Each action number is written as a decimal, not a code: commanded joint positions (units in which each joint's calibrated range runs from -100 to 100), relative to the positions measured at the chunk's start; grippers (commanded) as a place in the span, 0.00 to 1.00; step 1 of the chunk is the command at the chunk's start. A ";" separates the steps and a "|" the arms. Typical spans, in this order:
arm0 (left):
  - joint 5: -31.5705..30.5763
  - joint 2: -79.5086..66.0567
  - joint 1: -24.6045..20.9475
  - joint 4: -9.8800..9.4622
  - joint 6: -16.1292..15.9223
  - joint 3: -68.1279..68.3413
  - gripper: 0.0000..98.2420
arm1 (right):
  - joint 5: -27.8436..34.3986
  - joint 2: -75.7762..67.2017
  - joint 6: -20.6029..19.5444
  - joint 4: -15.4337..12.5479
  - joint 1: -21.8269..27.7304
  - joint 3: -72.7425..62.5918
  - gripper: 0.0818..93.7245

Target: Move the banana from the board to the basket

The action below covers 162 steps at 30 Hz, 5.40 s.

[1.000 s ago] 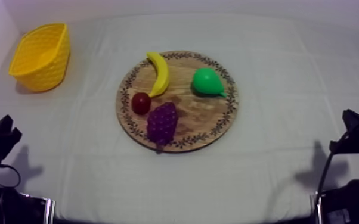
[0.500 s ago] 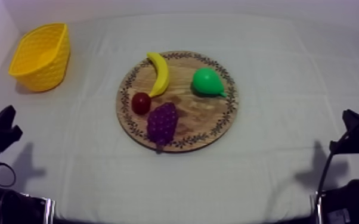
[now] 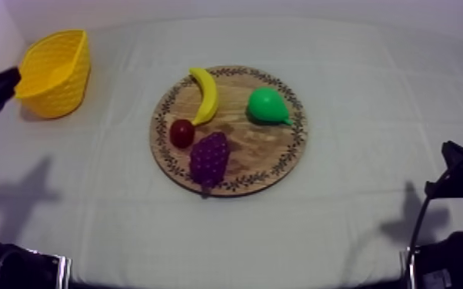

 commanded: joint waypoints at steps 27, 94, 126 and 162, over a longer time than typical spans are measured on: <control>22.58 54.21 14.43 -7.09 9.45 -52.94 0.03 | -0.01 0.04 0.05 0.01 0.01 -0.03 0.01; 39.84 108.45 17.00 0.27 7.24 -86.81 0.74 | -0.01 0.04 0.05 0.01 0.01 -0.03 0.01; 40.98 107.95 17.24 1.13 9.03 -83.69 0.26 | -0.01 0.04 0.05 0.01 0.01 -0.03 0.01; 42.72 65.10 -4.10 -6.64 3.71 -67.66 0.26 | -0.01 0.04 0.05 0.01 0.01 -0.03 0.01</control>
